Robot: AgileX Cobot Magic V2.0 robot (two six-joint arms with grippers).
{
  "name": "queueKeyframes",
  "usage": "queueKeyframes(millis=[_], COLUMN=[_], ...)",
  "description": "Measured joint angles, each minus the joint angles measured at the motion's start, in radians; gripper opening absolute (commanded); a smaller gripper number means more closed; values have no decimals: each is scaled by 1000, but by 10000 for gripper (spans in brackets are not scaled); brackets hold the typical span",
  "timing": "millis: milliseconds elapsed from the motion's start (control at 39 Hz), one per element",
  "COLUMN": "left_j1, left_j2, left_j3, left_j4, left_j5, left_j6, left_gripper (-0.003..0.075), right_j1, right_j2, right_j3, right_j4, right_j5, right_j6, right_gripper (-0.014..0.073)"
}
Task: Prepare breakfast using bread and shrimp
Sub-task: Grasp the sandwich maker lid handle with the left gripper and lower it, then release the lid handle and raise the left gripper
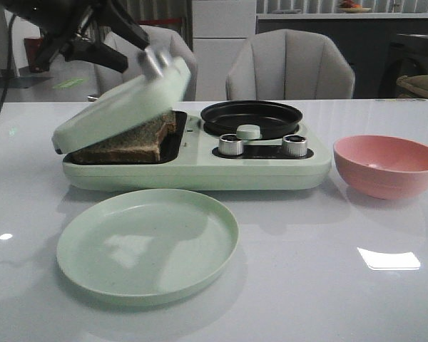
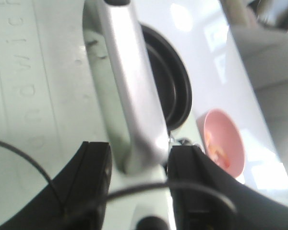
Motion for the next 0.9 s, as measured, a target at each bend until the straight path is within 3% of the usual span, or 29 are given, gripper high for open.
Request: queueKeyframes(millis=[231,513,898], left_j1=[-90,-99,-103], left_j2=[28,17,-242], left_j3=[0,0,0], left_j4=[92,163,458], left_j5=[-26,-28,44], left_j6=[5,5,-59], left_gripper=[334,334,334], right_j1=[0,0,0], right_j2=[0,0,0], right_j3=[2,2,2], right_j4=[0,0,0], right_j5=[0,0,0], right_j6=[0,0,0], right_gripper=[359,359,359])
